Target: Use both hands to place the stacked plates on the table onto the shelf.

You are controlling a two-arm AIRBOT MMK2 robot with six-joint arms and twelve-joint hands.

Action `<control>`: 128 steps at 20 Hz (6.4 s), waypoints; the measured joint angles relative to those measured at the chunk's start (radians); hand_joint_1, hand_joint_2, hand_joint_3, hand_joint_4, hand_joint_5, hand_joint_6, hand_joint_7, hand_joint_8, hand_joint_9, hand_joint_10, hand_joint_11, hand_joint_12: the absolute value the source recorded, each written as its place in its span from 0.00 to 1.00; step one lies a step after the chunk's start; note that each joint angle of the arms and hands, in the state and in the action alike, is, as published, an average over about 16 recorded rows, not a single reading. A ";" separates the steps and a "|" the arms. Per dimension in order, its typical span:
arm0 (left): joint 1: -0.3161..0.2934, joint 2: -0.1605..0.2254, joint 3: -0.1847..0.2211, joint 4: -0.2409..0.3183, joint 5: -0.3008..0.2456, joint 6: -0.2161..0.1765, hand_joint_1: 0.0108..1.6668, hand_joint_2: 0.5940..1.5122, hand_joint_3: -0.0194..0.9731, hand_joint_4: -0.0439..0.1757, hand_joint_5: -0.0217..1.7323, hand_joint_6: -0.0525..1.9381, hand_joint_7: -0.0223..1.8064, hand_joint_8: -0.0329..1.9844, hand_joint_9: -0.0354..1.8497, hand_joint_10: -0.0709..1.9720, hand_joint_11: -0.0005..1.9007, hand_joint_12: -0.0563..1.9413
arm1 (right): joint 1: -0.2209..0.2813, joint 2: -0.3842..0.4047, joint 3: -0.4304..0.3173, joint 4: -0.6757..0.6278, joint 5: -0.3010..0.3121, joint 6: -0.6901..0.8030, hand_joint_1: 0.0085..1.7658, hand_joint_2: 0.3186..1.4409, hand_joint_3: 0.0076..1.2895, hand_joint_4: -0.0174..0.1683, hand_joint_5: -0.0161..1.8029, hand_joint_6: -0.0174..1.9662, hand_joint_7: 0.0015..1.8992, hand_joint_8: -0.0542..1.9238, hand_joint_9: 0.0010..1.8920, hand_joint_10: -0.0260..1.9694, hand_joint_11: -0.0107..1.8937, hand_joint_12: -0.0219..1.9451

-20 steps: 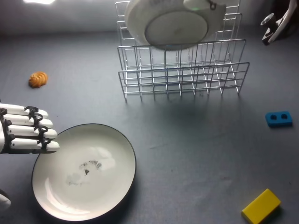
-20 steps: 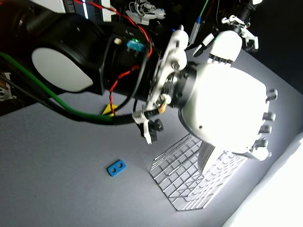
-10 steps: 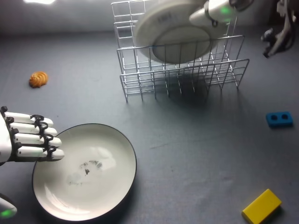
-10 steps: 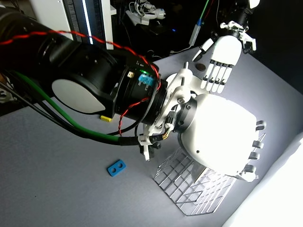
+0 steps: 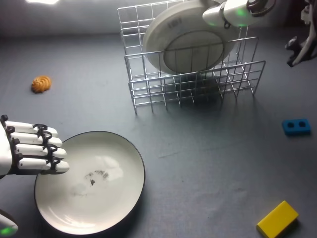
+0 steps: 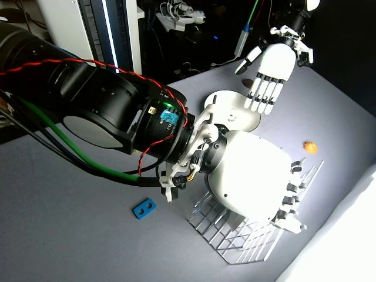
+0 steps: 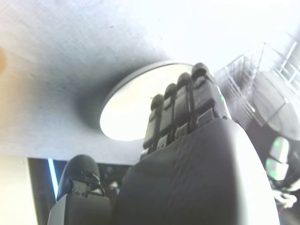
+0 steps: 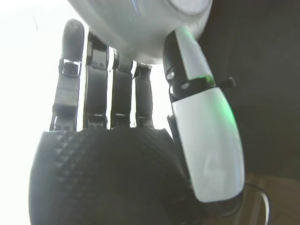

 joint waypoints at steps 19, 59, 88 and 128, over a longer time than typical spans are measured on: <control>0.080 -0.052 0.012 -0.237 0.114 0.010 0.00 0.60 0.03 0.20 0.04 0.03 0.04 0.02 0.02 0.02 0.01 0.03 | 0.053 0.071 -0.265 -0.315 0.080 -0.201 0.39 0.77 0.00 0.11 0.09 0.02 0.09 0.04 0.09 0.03 0.02 0.22; 0.175 -0.042 -0.003 -0.440 0.221 0.003 0.00 0.60 0.03 0.20 0.03 0.02 0.01 0.01 0.03 0.03 0.01 0.03 | -0.002 0.127 -0.535 -0.404 0.062 -0.348 0.63 0.54 0.00 0.11 0.03 0.02 0.01 0.03 0.01 0.03 0.01 0.10; 0.193 -0.031 -0.039 -0.501 0.268 -0.004 0.00 0.60 0.03 0.17 0.02 0.02 0.01 0.01 0.03 0.03 0.01 0.03 | -0.202 -0.421 -0.095 -0.381 0.108 -0.526 0.60 0.63 0.00 0.11 0.09 0.02 0.06 0.03 0.06 0.03 0.01 0.27; -0.166 0.048 0.102 -0.491 0.203 0.017 0.00 0.58 0.03 0.21 0.04 0.03 0.04 0.02 0.03 0.04 0.01 0.03 | -0.161 -0.216 -0.317 -0.357 0.214 -0.546 0.73 0.65 0.00 0.10 0.44 0.55 0.49 0.56 0.45 0.65 0.34 0.65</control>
